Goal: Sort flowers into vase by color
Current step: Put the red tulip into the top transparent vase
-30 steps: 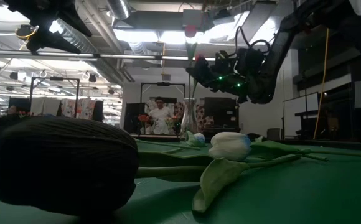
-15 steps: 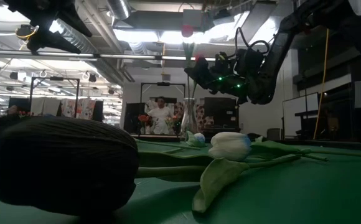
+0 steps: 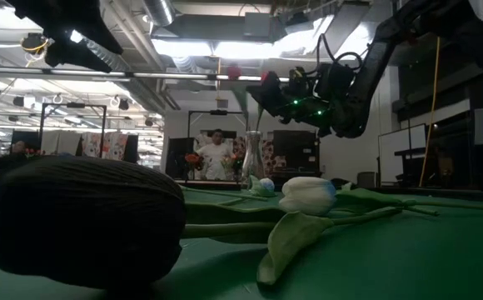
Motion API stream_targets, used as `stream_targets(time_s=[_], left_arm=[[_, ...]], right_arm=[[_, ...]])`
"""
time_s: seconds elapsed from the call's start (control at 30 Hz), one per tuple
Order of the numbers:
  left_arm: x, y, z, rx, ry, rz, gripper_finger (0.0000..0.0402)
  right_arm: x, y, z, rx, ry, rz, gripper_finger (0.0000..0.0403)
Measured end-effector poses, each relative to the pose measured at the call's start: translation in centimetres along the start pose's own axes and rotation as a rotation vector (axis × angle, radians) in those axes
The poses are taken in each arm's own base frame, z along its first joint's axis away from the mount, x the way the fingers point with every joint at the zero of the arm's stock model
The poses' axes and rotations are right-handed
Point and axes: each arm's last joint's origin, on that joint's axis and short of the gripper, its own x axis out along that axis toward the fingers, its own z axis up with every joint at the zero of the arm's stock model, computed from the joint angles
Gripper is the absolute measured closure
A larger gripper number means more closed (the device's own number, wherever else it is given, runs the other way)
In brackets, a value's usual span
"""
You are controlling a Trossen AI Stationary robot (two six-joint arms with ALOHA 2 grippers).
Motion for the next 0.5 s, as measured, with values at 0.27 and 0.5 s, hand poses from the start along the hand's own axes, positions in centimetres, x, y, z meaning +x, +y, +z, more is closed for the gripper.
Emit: stream_targets(time_s=[0.27,0.5], left_arm=[[1.8,-0.9,-0.4,0.045,0.094,0.016,0.0128],[2.5,-1.4,-0.8,0.245,0.176,-0.053,0.0128]], right_arm=[[0.0,0.1,0.1,0.000,0.000,0.011,0.0230],[0.0,0.0,0.1,0.050,0.019,0.078,0.0230]])
